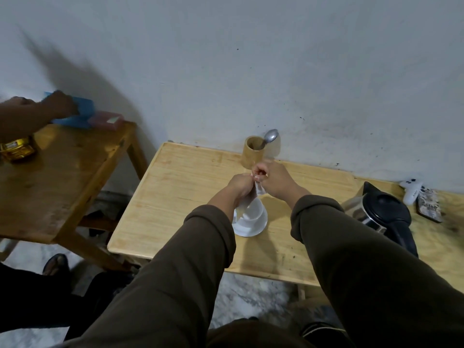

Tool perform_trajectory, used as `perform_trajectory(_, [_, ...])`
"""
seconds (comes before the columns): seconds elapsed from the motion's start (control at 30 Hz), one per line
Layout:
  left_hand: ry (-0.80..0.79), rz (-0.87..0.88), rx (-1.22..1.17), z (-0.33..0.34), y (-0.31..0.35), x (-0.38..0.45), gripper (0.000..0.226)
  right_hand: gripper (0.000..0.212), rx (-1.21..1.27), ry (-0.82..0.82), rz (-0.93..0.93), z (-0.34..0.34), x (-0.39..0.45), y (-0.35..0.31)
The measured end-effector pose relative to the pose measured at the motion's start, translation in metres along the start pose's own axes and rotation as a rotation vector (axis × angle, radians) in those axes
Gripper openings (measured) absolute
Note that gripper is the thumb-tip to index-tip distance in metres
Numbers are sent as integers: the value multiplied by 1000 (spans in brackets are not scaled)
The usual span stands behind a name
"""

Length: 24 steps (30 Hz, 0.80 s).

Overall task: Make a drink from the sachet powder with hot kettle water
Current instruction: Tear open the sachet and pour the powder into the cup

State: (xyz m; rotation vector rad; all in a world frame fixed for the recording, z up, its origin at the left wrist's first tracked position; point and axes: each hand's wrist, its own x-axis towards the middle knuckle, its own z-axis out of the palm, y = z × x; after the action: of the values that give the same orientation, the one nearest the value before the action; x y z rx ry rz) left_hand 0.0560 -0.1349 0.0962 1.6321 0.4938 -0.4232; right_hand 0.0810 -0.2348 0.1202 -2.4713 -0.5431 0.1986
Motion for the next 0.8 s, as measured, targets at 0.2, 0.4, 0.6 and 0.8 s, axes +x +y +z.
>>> perform_trajectory(0.2, [60,8,130,-17,-15,16,25,14,-9,-50,-11,10,-2,-1])
perform_trajectory(0.4, [91,45,263,-24,-20,18,34,10,58,-41,68,17,-6,0])
perform_trajectory(0.6, [115,33,394,-19,-27,21,34,10,115,-71,107,22,-15,5])
perform_trajectory(0.8, [192,-34,516,-19,-37,27,39,9,137,-136,123,20,-25,9])
